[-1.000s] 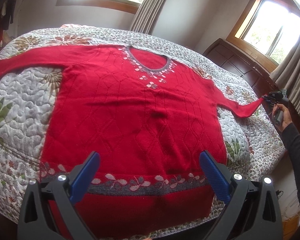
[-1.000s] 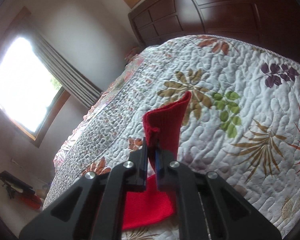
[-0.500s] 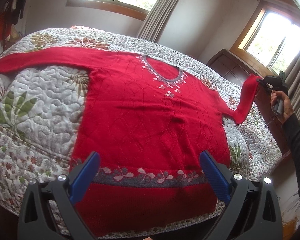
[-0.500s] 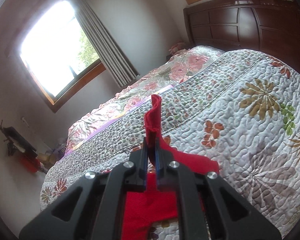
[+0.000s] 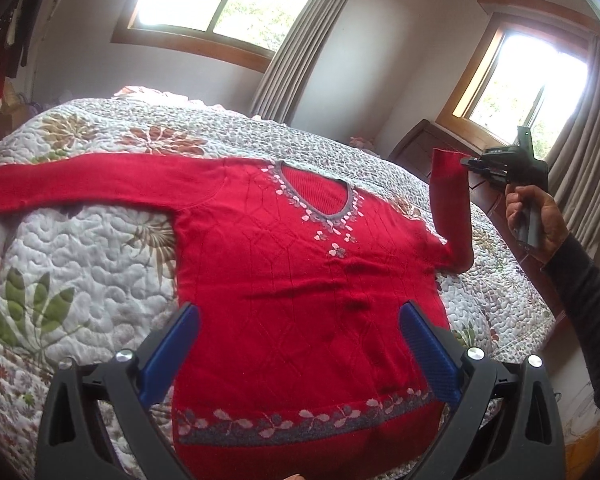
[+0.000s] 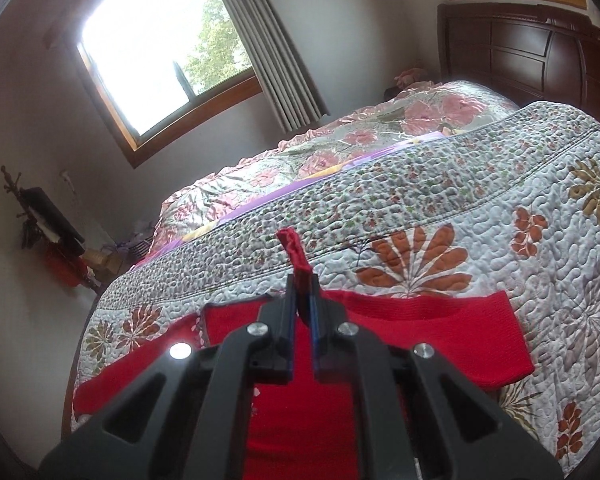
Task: Fold small clothes
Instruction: 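Lift the sleeve and fold it across the sweater chest with the right tool, then open the right tool and withdraw it from the folded sleeve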
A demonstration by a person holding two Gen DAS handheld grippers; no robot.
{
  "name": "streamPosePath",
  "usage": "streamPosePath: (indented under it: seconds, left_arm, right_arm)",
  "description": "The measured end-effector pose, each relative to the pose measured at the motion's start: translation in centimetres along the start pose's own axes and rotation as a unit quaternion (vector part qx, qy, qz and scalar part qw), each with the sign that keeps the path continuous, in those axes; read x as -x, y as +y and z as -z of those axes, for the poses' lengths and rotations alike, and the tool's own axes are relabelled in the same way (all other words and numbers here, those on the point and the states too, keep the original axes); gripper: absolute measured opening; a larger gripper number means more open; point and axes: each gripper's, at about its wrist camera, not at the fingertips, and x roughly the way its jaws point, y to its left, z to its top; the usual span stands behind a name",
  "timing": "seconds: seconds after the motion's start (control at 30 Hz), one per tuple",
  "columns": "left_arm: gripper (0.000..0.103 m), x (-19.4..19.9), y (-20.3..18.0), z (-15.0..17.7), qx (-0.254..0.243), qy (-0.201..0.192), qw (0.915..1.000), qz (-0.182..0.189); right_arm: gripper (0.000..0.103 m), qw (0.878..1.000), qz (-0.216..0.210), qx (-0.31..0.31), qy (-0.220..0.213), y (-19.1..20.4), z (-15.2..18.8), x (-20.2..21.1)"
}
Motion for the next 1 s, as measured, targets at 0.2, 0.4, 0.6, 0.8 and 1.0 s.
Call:
streamPosePath:
  seconds: [0.2, 0.4, 0.6, 0.8, 1.0]
  left_arm:
    - [0.099, -2.0, 1.6, -1.9, 0.008, 0.016, 0.9995, 0.024]
    - [0.099, -4.2, 3.6, -3.8, 0.03, 0.027, 0.9986, 0.034]
    - [0.099, -7.7, 5.1, -4.9, 0.087, 0.055, 0.9924, 0.067]
    - [0.099, -12.5, 4.4, -7.0, 0.154, 0.095, 0.973, 0.143]
    - [0.099, -20.8, 0.7, -9.9, 0.21, 0.171, 0.9316, 0.243]
  right_arm:
    - [0.005, 0.999, -0.015, 0.029, 0.041, 6.0, 4.4, -4.6]
    - [0.005, 0.995, -0.016, 0.04, 0.092, 9.2, 10.0, -10.0]
    - [0.005, 0.991, -0.003, 0.043, 0.128, 9.2, 15.0, -13.6]
    - [0.029, 0.988, -0.018, 0.067, 0.138, 8.9, 18.0, -12.8]
    - [0.046, 0.989, -0.095, 0.019, 0.108, 6.5, 21.9, -5.2]
